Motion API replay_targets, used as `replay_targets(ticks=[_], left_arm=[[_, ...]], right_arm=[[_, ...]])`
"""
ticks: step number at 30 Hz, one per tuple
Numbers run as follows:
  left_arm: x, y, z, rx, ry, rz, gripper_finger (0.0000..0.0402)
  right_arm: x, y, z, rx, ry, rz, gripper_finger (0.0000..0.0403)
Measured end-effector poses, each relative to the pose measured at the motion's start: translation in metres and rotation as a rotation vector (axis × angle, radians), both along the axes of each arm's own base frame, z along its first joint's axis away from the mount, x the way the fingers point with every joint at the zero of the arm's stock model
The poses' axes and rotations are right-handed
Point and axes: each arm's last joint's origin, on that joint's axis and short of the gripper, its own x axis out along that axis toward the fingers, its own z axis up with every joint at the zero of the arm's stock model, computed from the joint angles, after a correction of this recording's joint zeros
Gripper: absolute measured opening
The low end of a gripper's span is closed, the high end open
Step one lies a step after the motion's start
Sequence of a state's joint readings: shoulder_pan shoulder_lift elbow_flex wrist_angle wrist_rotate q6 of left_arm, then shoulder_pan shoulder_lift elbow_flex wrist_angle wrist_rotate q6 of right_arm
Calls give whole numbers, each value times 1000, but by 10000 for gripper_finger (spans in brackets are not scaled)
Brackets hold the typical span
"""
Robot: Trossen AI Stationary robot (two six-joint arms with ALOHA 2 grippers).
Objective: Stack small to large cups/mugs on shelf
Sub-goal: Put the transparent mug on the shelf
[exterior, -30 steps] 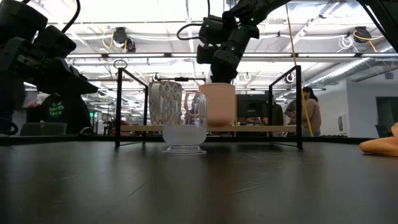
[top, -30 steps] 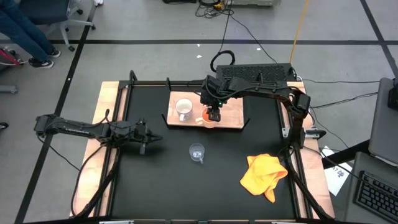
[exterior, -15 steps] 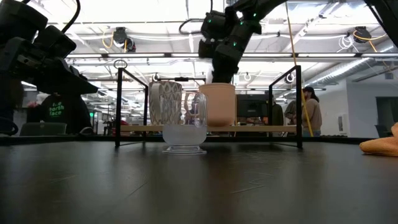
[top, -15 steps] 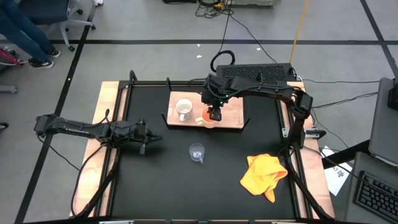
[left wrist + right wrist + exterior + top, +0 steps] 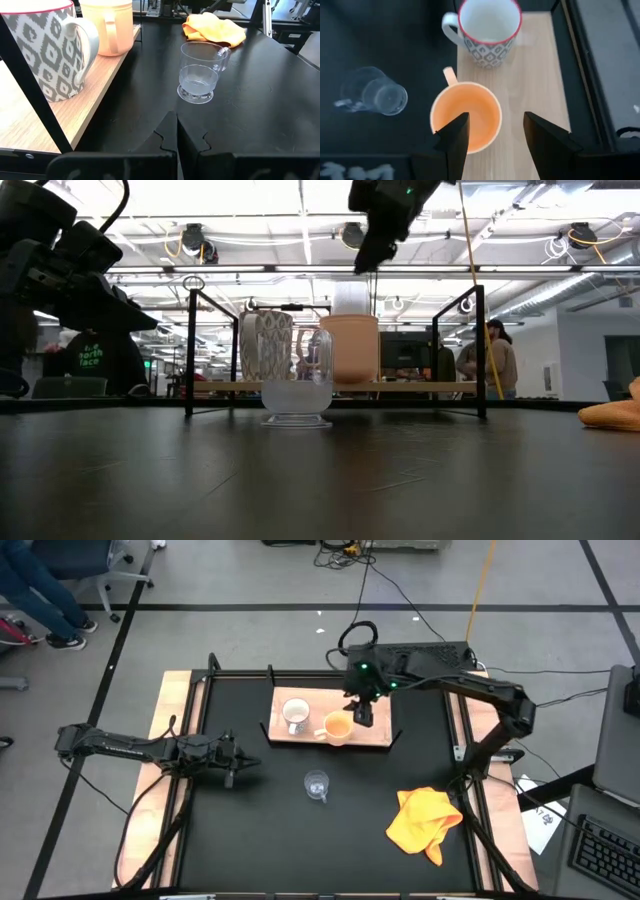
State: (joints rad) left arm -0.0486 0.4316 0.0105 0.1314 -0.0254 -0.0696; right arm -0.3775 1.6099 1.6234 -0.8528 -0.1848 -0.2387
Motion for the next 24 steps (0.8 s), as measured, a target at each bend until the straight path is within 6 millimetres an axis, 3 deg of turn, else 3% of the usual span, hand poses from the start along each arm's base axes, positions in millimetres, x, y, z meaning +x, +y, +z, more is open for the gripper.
replay_targets(ticks=[8,24], left_arm=[[0,0,0,0,0,0,1],[0,0,0,-4,0,2,1]], right_arm=[[-21,8,27,-7,-80,-27,154],[-25,10,27,-14,-58,-10,100]])
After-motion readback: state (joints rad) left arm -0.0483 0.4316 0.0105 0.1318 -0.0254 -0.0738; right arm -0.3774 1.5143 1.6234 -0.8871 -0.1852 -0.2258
